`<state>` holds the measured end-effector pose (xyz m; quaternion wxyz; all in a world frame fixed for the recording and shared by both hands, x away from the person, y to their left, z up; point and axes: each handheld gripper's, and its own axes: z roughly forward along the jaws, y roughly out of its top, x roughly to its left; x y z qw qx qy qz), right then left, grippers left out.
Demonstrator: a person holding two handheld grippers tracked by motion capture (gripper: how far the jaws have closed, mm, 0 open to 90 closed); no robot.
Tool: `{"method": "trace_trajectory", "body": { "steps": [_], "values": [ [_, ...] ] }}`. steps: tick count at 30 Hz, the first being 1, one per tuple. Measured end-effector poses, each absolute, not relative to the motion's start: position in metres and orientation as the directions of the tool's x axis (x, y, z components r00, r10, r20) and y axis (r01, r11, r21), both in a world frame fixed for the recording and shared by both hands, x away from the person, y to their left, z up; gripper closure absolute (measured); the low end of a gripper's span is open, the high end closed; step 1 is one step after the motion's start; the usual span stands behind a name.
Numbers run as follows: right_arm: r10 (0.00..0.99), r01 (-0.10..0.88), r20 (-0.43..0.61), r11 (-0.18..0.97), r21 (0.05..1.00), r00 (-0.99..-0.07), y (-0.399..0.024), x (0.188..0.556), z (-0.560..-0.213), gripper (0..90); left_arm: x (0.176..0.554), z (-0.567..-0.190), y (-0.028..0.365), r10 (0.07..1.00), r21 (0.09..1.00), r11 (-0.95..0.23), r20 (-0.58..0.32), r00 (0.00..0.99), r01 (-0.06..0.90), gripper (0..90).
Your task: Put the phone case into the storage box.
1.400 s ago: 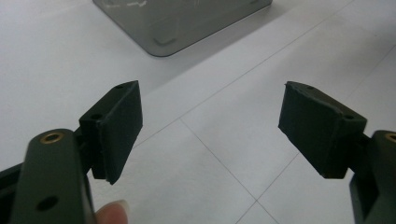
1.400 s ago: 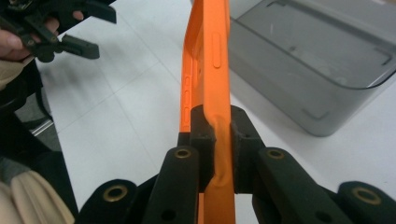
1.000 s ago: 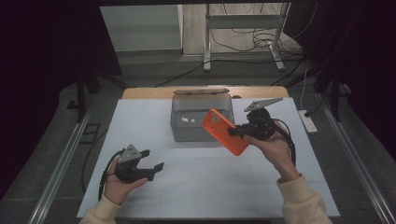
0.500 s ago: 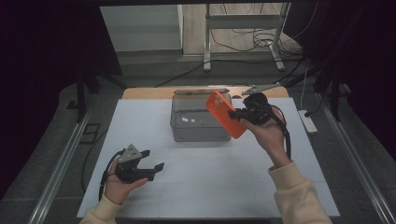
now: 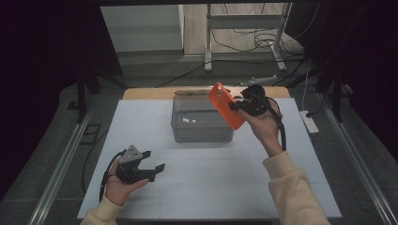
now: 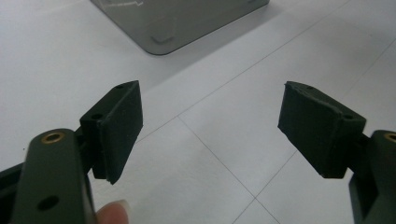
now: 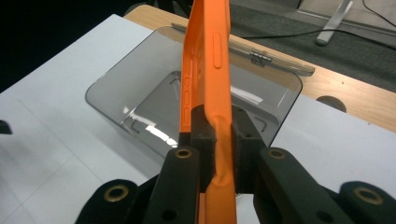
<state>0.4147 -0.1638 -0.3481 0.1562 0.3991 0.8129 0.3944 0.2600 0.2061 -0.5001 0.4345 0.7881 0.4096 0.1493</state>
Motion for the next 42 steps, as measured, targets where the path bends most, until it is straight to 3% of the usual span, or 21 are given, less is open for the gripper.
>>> {"method": "trace_trajectory", "body": {
  "steps": [13, 42],
  "values": [
    [0.814, 0.566, 0.075, 0.331, 0.755, -0.576, -0.157, 0.438, -0.352, 82.4, 0.260, -0.500, 0.207, 0.776, 0.808, -0.282, -0.124, 0.618, 0.516, 22.3],
    [0.936, 0.626, -0.014, 0.247, 0.740, -0.352, -0.128, 0.463, -0.381, 81.7, 0.260, -0.498, 0.206, 0.768, 0.820, -0.281, -0.120, 0.629, 0.499, 22.6]
  ]
}}
